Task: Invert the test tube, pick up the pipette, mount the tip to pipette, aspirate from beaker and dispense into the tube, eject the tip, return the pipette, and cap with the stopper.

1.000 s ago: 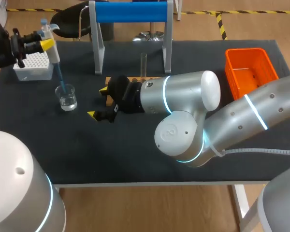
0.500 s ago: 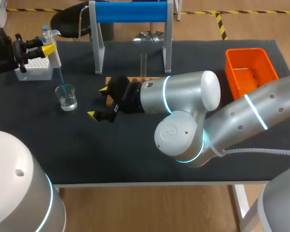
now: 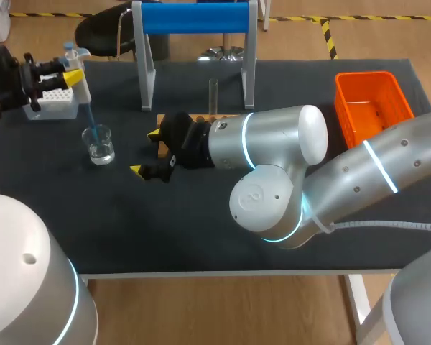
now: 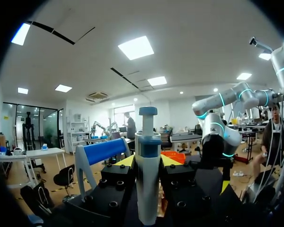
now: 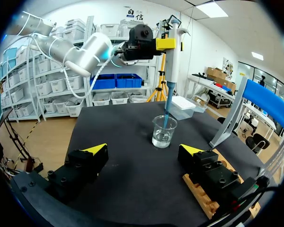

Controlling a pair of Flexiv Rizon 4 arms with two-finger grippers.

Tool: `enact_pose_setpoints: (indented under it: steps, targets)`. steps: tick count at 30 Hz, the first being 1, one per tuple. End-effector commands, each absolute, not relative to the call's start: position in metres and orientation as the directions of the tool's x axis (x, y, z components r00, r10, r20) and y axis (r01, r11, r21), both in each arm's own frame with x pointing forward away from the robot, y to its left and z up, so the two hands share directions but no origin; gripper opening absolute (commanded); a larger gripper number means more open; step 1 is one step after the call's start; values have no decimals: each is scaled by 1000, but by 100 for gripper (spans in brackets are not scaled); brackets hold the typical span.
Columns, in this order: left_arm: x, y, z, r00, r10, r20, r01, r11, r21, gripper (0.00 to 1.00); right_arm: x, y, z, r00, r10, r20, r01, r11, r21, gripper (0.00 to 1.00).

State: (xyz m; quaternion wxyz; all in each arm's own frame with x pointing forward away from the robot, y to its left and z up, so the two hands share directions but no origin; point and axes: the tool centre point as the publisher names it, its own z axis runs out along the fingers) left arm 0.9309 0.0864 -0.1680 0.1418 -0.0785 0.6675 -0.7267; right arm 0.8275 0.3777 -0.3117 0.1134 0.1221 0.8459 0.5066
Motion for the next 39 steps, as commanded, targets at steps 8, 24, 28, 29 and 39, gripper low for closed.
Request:
enact_pose_setpoints:
  steps: [8,24,28,29,39]
  targets:
    - [941,88,-178,-956,-285,-62,87,-77,-993,0,827,377,-310,-945,321,-68,93,460,883,100]
    - [945,90,-187,-961,-273,-41,67,-84,-994,0,827,377,-310,-945,321,-68,93,460,883,100]
    - [945,90,-188,-961,-274,-39,64,-85,-994,0,827,377,-310,-945,321,-68,93,460,883,100]
    - [945,90,-188,-961,-274,-39,65,-85,-994,0,827,377,-310,-945,321,-68,93,460,883,100]
    - [942,90,-189,-961,-276,-31,57,-86,-995,0,827,377,-310,-945,321,-68,93,460,883,100]
